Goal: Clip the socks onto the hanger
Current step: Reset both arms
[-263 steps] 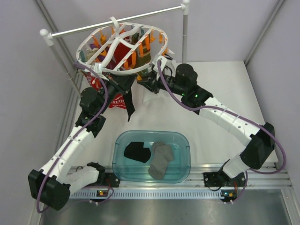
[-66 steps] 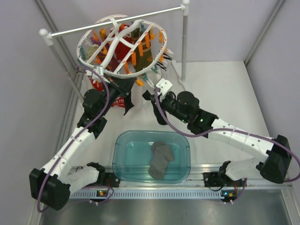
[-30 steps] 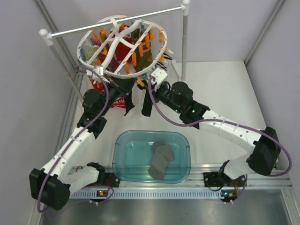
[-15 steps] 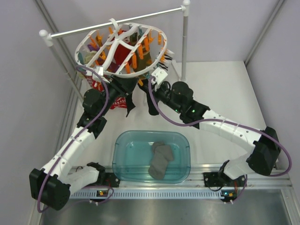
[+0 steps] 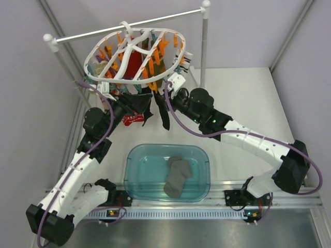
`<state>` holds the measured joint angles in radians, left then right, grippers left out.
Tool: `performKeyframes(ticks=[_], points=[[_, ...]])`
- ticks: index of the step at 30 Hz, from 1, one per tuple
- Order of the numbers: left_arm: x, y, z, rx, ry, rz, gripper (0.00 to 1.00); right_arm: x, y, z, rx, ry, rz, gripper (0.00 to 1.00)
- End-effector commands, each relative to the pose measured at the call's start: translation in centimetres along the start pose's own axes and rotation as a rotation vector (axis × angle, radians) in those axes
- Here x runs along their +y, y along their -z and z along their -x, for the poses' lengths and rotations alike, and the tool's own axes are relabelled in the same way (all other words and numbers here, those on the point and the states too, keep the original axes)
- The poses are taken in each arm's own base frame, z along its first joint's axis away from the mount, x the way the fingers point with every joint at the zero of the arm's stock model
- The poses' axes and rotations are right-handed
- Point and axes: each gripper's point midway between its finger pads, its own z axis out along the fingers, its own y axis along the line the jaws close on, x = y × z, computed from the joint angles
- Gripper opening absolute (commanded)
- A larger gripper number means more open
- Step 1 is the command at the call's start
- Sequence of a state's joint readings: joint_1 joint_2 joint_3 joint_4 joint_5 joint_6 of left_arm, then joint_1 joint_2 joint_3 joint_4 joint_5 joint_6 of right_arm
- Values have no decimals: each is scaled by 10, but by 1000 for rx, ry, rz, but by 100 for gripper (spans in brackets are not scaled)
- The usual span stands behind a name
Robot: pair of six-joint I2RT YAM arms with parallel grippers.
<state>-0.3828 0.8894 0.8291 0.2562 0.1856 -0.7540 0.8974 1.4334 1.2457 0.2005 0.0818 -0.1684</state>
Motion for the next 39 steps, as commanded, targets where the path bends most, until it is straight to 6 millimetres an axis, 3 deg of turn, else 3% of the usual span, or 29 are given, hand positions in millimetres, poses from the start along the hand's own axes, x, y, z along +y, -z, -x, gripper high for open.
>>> performKeyframes(ticks=[1, 4, 9, 10, 11, 13, 14, 16, 20, 21, 23, 26, 27, 29, 30, 34, 39], points=[[-3, 17, -9, 42, -99, -36, 98, -13, 11, 30, -43, -13, -18, 38], [5, 29, -23, 97, -141, -14, 98, -15, 22, 26, -15, -8, -21, 53], [30, 49, -50, 258, -206, 95, 98, -16, 51, 27, -3, -12, -19, 63], [33, 51, -54, 291, -236, 99, 98, -15, 56, 17, 28, -13, -12, 68], [28, 54, -55, 325, -267, 72, 98, -16, 65, 23, 15, -15, -13, 72], [35, 67, -79, 484, -358, 37, 98, -14, 74, 10, 37, -8, 2, 86], [37, 69, -78, 505, -387, 44, 98, -17, 85, 18, 10, -22, 10, 91], [57, 79, -87, 592, -438, 117, 98, -24, 102, 2, 43, -41, 28, 99], [74, 87, -76, 619, -544, 205, 98, -53, 133, -32, 105, -98, -37, 100], [76, 90, -73, 614, -564, 219, 98, -54, 139, -48, 133, -109, -44, 100], [79, 95, -72, 608, -592, 229, 98, -57, 156, -51, 126, -111, -62, 100], [90, 108, -71, 621, -654, 268, 98, -59, 178, -73, 155, -92, -84, 100], [92, 111, -69, 618, -690, 271, 98, -62, 185, -90, 191, -90, -101, 100], [99, 120, -67, 614, -723, 289, 98, -67, 199, -92, 180, -69, -133, 100], [100, 122, -67, 613, -728, 290, 98, -69, 205, -105, 215, -66, -148, 100], [105, 131, -69, 609, -735, 305, 98, -71, 224, -110, 206, -52, -184, 100], [106, 133, -68, 599, -739, 306, 98, -74, 232, -110, 193, -79, -207, 100]])
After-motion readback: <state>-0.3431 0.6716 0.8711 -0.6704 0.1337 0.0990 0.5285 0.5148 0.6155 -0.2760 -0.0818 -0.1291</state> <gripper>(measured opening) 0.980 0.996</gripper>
